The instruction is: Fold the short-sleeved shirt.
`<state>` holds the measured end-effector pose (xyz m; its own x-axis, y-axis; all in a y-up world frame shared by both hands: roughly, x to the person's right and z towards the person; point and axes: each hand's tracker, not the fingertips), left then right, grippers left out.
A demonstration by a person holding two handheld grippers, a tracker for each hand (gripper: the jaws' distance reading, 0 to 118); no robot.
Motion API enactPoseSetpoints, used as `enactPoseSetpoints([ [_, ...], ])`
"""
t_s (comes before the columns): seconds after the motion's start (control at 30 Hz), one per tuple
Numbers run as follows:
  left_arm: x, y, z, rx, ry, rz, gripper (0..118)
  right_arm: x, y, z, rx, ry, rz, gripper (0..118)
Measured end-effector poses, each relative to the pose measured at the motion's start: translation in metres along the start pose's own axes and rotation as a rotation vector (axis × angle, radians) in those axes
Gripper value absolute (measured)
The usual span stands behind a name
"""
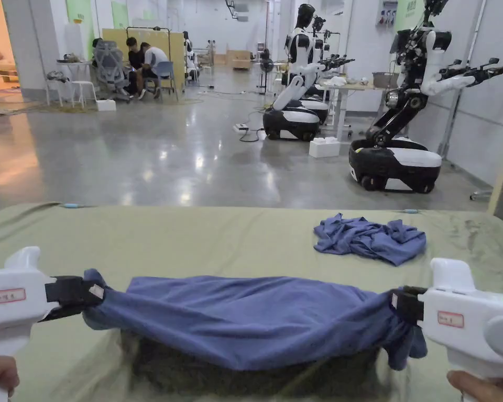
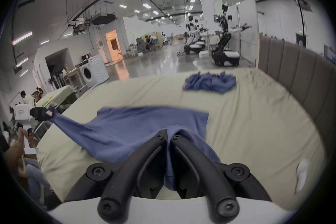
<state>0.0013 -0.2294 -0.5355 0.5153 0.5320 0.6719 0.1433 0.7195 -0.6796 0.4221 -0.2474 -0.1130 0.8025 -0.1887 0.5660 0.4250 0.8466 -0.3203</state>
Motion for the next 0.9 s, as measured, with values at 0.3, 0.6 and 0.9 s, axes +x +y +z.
enactPoseSetpoints([
  [0.3,-0.002,-0.1,0.099,-0.044,-0.046,-0.01,0,0.007,-0.115,0.115,0.051,0.051,-0.098,3],
  [0.6,-0.033,-0.157,0.145,-0.139,0.031,0.006,0,0.021,-0.163,0.159,-0.048,0.062,-0.108,3],
  [0.9,-0.063,-0.2,0.135,-0.235,0.076,0.063,0,0.029,-0.203,0.143,-0.173,0.042,-0.139,3],
])
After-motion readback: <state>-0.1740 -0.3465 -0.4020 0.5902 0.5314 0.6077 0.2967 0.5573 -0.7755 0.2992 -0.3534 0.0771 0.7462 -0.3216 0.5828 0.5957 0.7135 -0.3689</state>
